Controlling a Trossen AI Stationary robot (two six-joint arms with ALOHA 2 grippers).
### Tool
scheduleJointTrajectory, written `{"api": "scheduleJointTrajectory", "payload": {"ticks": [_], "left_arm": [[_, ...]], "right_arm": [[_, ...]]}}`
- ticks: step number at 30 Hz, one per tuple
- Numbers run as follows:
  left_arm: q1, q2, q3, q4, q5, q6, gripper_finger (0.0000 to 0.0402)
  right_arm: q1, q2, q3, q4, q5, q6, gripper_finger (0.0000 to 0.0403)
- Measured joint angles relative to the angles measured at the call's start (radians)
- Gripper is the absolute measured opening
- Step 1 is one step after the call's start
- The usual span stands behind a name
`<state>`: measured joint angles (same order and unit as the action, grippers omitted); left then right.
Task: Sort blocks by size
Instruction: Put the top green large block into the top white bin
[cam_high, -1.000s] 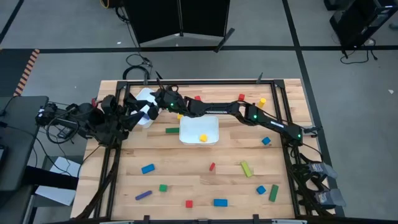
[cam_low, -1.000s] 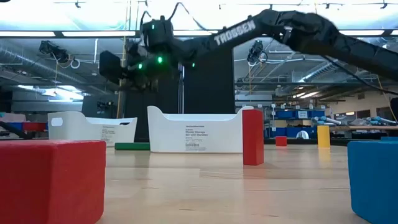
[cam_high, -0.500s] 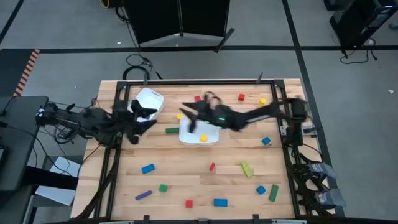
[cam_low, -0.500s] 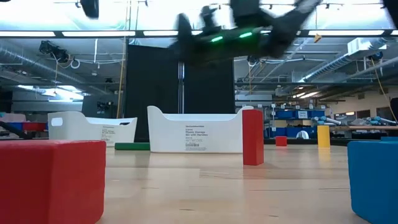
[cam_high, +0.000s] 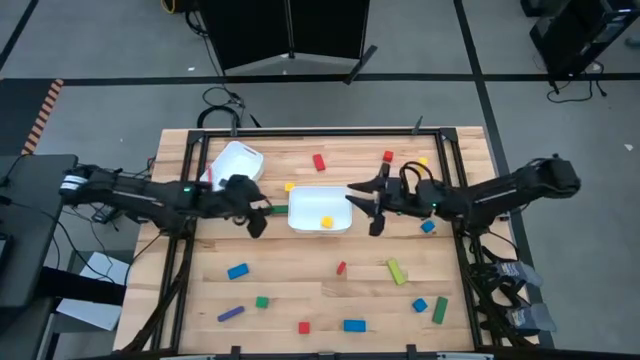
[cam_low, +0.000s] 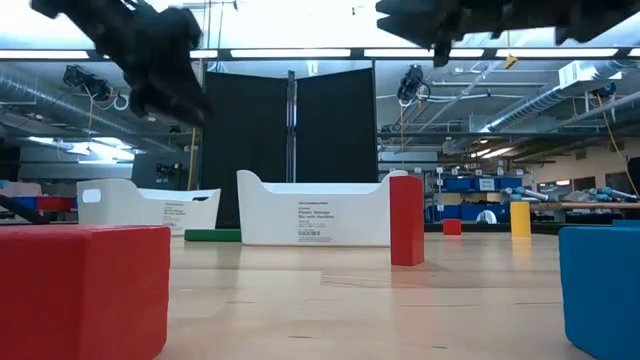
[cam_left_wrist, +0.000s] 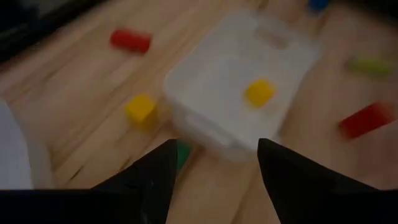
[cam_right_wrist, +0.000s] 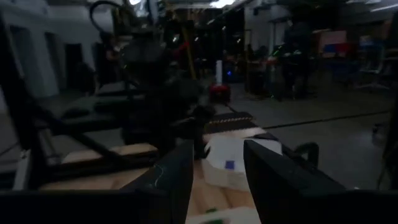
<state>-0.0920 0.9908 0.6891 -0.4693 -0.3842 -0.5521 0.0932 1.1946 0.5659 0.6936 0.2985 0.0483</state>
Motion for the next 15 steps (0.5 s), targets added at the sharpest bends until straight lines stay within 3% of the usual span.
{"api": "scheduleJointTrajectory", "payload": {"ticks": [8,15], "left_arm": [[0.077,0.293,0.114,-0.143,0.109,0.169,0.0243],[0.114,0.399,0.118,-0.152,0.131,0.286,0.0243]], "right_arm": [[0.103,-0.066,0.004,-0.112,0.0,-0.023,0.0152],[0.16,-0.073,0.004,-0.127,0.006,-0.026,0.0152]]}}
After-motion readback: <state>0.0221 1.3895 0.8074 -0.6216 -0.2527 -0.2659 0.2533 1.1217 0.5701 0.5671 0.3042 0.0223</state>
